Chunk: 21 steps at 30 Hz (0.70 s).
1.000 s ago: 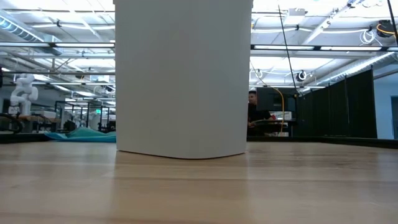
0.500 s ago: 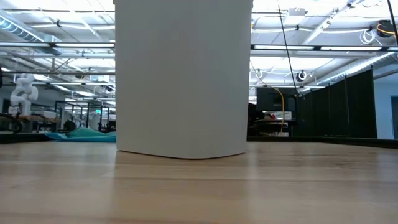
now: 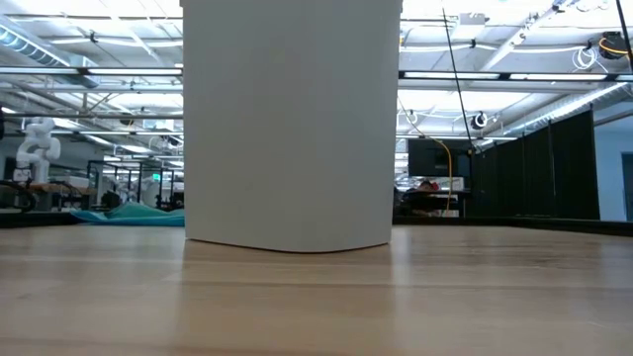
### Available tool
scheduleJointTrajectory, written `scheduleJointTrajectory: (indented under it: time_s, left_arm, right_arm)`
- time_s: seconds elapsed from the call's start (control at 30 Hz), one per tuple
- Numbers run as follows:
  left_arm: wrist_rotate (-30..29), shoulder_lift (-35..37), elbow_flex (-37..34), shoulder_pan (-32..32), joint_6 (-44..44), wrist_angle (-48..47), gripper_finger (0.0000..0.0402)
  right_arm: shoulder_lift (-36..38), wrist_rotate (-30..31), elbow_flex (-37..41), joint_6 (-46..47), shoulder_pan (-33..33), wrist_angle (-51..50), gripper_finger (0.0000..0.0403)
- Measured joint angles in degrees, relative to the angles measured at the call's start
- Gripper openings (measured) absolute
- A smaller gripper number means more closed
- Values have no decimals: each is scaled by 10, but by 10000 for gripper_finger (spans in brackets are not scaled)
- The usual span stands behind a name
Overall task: Place trash/remove bag and relplace
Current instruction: Remove the blue trash bag from the bin
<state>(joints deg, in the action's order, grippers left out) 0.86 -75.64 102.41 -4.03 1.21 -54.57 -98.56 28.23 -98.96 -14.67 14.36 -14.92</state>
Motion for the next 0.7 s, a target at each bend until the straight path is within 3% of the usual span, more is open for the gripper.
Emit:
scheduleJointTrajectory:
  time_s: [0.2, 0.7]
  left_arm:
    - [-10, 0, 0, 1, 0, -21, 167]
    - [-5, -29, 0, 25, -21, 32, 161]
  right_arm:
    - [0, 0, 0, 0, 0, 0, 0]
    - [0, 0, 0, 0, 0, 2, 0]
